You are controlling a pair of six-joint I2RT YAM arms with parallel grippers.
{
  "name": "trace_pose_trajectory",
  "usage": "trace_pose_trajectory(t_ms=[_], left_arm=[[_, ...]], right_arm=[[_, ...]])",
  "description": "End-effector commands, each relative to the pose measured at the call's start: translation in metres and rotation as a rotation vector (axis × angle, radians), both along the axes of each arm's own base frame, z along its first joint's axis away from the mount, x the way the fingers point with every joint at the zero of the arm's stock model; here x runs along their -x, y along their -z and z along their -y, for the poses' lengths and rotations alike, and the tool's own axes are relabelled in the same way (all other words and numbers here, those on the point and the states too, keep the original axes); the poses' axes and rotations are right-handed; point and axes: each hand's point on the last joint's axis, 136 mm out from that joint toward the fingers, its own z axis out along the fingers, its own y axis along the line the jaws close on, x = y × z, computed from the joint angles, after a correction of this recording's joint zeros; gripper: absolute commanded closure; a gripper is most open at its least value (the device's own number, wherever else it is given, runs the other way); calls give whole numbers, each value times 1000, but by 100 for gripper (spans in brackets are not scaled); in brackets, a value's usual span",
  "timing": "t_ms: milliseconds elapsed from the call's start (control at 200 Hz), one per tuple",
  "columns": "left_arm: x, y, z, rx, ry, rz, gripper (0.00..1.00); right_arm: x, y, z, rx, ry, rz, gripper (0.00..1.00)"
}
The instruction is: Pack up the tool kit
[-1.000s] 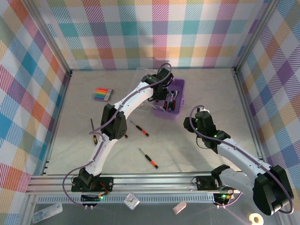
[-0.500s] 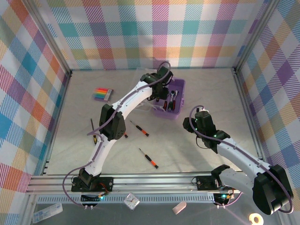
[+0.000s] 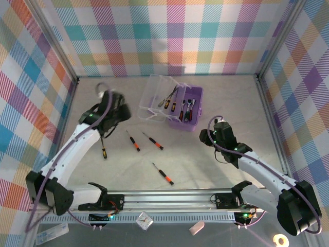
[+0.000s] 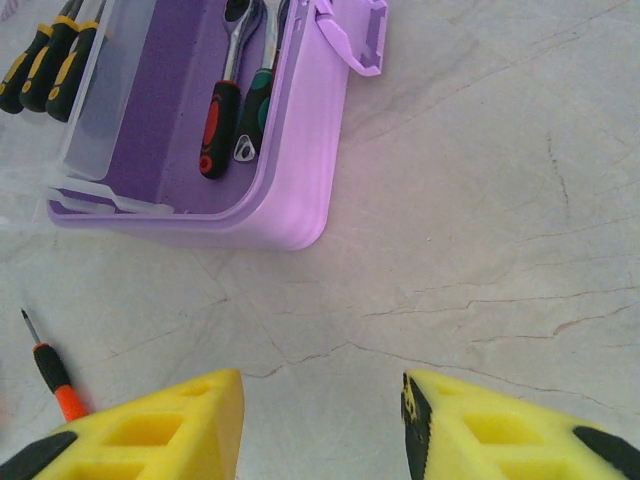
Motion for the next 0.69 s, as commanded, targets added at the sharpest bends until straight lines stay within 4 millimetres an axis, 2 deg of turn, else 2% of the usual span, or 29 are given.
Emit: trace_pose_trajectory(t_ms=[0, 55, 170, 345, 430, 525, 690], left_arm=[[52, 82, -65, 43, -301, -179, 33], [66, 107, -76, 100, -351, -218, 33], [78, 139, -89, 119, -416, -290, 34], [76, 183, -81, 177, -396, -393, 37], [69, 192, -72, 211, -364, -417, 45], [71, 198, -75, 196, -371, -427, 49], [74, 203, -74, 184, -348, -447, 66]], right_arm=[[-3, -3, -7, -31, -12, 5, 53], [-3, 0, -7, -30, -13, -4, 53], [-4, 2, -9, -30, -15, -17, 53], [-3, 1, -6, -25, -8, -13, 53], [-3, -1, -5, -29, -5, -1, 52], [-3, 0, -5, -25, -3, -3, 53], [-3, -1, -4, -22, 1, -1, 53]])
